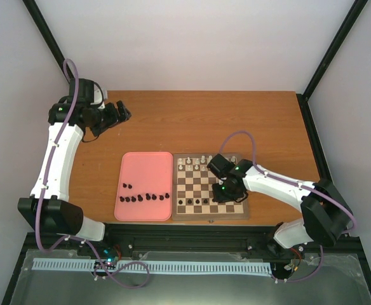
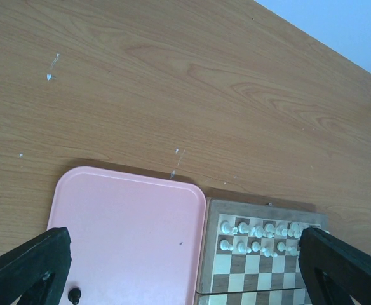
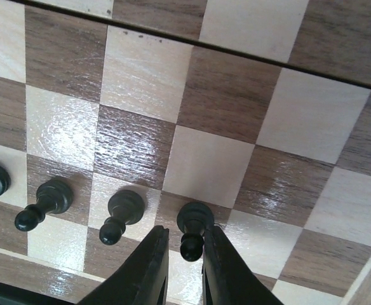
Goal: Set up the chess pieces on the board
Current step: Place the chess piece on the chessboard.
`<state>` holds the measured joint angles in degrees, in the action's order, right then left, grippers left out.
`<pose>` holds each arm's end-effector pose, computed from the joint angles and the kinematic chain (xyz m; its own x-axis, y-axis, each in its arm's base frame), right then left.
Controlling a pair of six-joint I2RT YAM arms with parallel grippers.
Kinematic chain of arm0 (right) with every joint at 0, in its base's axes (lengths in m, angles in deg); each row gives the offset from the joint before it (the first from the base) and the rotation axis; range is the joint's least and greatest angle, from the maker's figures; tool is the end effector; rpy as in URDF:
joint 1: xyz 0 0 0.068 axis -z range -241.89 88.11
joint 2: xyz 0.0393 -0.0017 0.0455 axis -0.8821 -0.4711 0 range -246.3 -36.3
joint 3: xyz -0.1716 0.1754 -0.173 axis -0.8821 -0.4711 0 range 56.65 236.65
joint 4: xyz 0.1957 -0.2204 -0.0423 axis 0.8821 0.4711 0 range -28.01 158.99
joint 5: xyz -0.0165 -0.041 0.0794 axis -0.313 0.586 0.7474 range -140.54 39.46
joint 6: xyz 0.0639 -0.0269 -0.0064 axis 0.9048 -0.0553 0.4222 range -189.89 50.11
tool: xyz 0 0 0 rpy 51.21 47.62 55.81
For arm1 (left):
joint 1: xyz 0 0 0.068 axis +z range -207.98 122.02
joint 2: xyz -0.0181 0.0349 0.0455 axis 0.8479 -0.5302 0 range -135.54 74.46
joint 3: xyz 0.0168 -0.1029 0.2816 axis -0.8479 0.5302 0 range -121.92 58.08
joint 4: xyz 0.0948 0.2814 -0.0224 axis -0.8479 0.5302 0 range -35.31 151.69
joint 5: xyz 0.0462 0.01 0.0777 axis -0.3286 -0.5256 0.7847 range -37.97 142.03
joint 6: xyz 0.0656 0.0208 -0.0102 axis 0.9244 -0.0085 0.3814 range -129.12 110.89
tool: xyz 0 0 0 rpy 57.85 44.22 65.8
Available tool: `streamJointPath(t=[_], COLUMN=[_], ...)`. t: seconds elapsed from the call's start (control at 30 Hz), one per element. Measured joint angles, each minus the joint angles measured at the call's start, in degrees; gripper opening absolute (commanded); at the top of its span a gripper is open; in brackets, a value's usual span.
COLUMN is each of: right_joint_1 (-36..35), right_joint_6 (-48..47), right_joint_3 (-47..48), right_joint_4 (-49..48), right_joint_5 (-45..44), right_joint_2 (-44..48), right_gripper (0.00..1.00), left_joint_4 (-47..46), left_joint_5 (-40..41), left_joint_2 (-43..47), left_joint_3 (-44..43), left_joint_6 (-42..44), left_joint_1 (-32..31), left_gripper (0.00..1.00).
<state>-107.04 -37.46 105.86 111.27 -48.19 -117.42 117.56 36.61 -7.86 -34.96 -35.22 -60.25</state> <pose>0.1867 0.1910 0.1744 -0.9705 -0.2158 -0.1074 -0.2279 0.9667 0.1163 0.3263 -0.0280 0.4133 -0.7970 -0.3930 -0.4586 -0.1666 0.8730 -0.4585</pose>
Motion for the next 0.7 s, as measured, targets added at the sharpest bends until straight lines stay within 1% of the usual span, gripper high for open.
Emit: streamJointPath(t=[0.27,0.7], right_joint_1=[-0.3,-0.6], right_joint_6=[0.0,0.2], right_joint_3=[-0.8,-0.8], right_joint_4=[-1.2,-0.2], right_joint_5=[2.7,1.0], right_joint_2=[0.0,0.4], right_gripper=[0.17,0.19], left_joint_4=[0.0,0.0], left_joint_5=[0.0,0.1], left_joint_2=[0.0,0.0], left_joint_3=[0.3,0.4], left_joint_6=[0.0,0.0], left_joint_1=[0.0,0.0], left_gripper=[1.0,1.0])
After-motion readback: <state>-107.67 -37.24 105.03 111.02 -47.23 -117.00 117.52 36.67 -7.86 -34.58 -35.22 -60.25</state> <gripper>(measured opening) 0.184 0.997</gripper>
